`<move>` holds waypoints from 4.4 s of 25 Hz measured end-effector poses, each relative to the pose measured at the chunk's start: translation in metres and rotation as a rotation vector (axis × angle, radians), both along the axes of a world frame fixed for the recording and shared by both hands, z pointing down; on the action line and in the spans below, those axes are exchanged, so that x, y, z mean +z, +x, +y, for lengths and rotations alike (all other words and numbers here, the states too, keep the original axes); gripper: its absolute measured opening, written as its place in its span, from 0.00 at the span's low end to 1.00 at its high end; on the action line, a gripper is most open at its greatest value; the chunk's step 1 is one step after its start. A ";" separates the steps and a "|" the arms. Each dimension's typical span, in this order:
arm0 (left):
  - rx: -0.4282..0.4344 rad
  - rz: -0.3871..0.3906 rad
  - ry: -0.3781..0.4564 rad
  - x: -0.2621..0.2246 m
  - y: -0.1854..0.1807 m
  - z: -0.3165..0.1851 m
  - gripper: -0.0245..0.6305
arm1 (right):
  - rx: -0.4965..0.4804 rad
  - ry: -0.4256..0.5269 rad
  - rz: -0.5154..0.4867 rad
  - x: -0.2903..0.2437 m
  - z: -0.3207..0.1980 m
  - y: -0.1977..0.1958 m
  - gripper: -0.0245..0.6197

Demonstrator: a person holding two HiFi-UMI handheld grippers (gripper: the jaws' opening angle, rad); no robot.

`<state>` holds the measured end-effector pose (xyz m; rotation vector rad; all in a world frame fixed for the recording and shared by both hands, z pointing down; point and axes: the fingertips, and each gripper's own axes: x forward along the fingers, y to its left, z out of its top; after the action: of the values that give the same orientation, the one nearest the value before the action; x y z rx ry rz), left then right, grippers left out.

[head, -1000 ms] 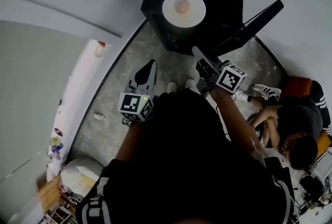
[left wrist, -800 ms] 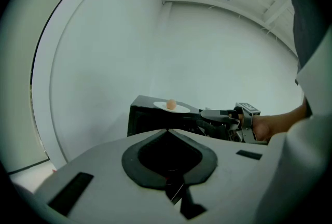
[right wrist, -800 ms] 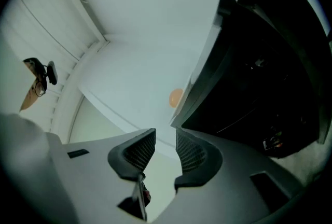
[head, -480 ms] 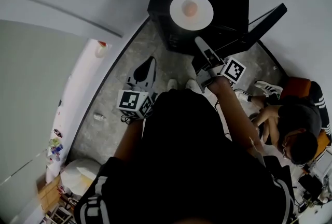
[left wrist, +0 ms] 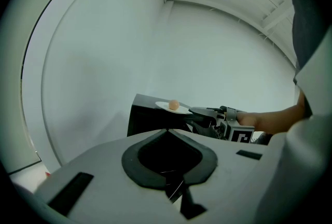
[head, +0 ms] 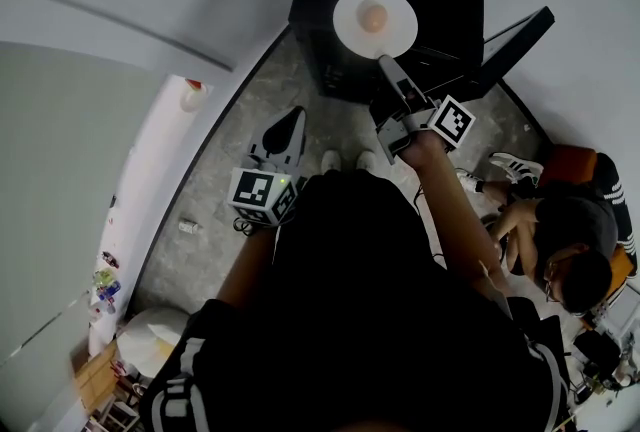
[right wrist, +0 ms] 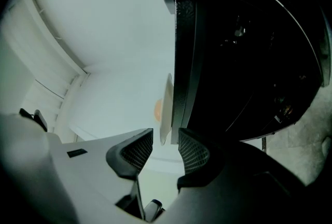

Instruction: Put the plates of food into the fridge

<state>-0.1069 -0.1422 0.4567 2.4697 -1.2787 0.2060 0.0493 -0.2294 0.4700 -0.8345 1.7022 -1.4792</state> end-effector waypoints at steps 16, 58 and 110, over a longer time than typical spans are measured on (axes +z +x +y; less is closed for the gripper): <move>0.045 0.020 -0.015 -0.001 0.003 -0.005 0.07 | 0.010 -0.034 -0.029 -0.001 -0.019 -0.001 0.26; 0.044 0.072 -0.035 -0.003 0.018 0.003 0.07 | -0.192 -0.107 -0.080 0.024 0.093 -0.010 0.14; 0.049 -0.030 -0.085 0.017 0.001 0.010 0.07 | 0.053 -0.299 -0.062 0.174 -0.018 0.028 0.14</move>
<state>-0.1063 -0.1319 0.4738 2.4353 -1.1971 0.3046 0.0775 -0.2476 0.6443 -0.9699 1.4216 -1.7304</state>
